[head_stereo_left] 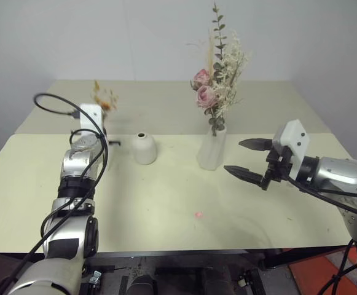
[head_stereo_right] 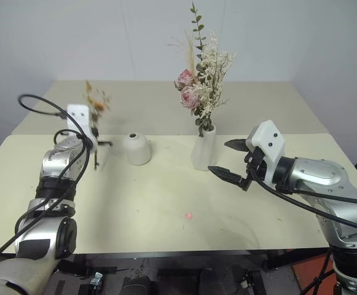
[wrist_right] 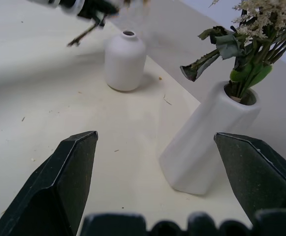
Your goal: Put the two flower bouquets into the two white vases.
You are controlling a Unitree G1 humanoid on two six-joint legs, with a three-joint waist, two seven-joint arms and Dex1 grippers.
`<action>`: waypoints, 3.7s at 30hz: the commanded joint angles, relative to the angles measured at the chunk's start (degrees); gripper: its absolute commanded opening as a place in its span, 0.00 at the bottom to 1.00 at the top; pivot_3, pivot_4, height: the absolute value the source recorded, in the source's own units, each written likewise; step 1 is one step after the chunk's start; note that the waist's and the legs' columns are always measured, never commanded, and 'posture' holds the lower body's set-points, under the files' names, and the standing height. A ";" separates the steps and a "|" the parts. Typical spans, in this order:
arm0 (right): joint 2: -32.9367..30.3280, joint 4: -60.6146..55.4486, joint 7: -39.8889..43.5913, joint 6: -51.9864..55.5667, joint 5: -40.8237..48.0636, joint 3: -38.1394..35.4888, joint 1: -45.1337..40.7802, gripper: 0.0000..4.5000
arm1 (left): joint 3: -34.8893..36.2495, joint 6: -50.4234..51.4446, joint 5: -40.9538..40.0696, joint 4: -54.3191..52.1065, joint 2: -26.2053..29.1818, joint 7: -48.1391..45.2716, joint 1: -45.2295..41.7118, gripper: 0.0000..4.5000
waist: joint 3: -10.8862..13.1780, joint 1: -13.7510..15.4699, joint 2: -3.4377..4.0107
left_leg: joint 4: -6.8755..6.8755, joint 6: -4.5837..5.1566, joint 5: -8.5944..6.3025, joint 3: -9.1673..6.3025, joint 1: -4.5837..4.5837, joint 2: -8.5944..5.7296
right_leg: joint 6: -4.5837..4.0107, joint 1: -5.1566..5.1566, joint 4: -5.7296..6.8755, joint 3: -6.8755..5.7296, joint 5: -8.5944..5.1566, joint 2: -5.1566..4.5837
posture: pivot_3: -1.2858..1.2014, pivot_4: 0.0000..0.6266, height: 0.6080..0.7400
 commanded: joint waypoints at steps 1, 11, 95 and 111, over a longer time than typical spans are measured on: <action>0.83 -0.62 -0.04 -2.37 -0.88 -0.17 -0.96 1.00 | 7.09 -12.83 -6.90 -2.80 -1.51 -2.72 -3.04 0.01 | 0.00 0.03 0.00 | 0.00 0.00 0.00 0.00 -0.01 0.00 | 0.01 0.01 -0.01 -0.01 0.01 0.00 | 0.52 0.24 1.00; 4.13 -3.84 -2.24 -2.81 -1.56 -0.27 1.43 1.00 | 20.09 -21.58 -32.71 2.78 -6.36 -29.11 -6.87 0.01 | 0.00 -0.11 0.00 | 0.02 0.01 0.00 0.01 -0.05 -0.01 | 0.04 0.07 -0.03 -0.08 0.01 0.02 | 0.52 0.24 1.00; 8.19 -12.20 -10.85 -3.69 -4.04 -2.15 10.96 1.00 | 18.48 -33.74 -26.05 29.58 -7.53 -51.59 -10.30 0.01 | -0.01 -0.25 -0.01 | 0.03 0.11 -0.06 -0.05 -0.07 -0.01 | 0.08 0.18 -0.59 -0.14 0.03 0.06 | 0.52 0.24 1.00; 8.82 -11.50 -10.74 -4.65 -5.55 -1.25 11.18 1.00 | 15.81 -35.29 -23.62 29.05 -7.31 -52.71 -9.22 0.01 | -0.01 -0.20 -0.01 | 0.03 0.11 -0.06 -0.05 -0.07 0.00 | 0.08 0.18 -0.59 -0.14 0.03 0.06 | 0.52 0.24 1.00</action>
